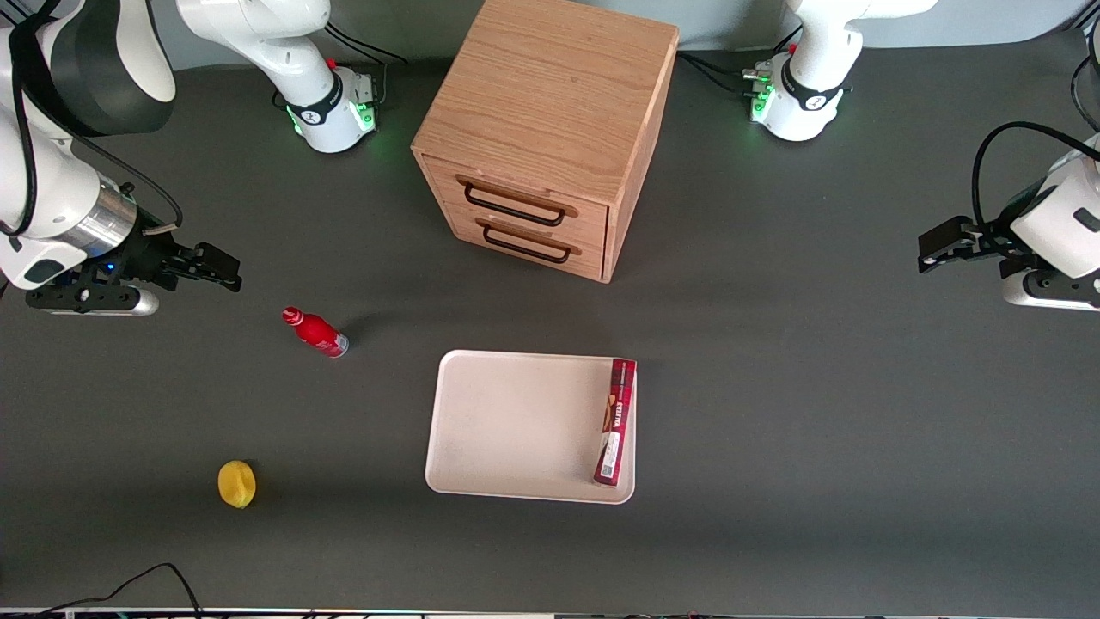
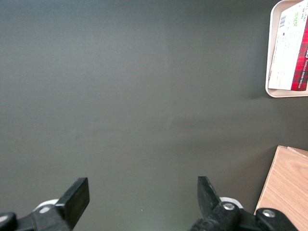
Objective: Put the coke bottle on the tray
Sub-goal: 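Move the open right gripper toward the red Coca-Cola bottle lying on the table, then lower the right gripper around the bottle neck and close it, then lift the bottle and carry it with the right gripper to the white tray, then lower the bottle onto the tray corner with the right gripper, then open the right gripper to release the bottle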
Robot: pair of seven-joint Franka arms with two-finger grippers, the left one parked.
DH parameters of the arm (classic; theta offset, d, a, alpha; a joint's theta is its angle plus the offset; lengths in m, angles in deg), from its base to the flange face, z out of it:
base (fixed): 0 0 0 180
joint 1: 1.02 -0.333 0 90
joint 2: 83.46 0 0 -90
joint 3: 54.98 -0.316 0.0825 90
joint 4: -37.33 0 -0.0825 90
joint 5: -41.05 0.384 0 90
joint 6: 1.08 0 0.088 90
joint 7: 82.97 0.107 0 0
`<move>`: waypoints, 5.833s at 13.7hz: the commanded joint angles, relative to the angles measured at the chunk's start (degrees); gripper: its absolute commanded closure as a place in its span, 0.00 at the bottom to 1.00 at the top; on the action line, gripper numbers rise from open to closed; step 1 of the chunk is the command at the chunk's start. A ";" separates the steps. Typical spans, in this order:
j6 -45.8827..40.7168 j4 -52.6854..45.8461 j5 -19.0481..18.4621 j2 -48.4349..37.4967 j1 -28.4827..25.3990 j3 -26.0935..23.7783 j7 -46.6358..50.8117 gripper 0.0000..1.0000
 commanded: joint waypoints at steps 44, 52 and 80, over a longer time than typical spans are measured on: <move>-8.23 -12.41 0.33 7.33 2.44 -2.74 -0.22 1.00; -15.74 -39.95 -0.02 27.54 -5.19 -2.82 15.74 1.00; 12.93 -45.42 0.07 49.28 -22.88 6.76 33.18 0.00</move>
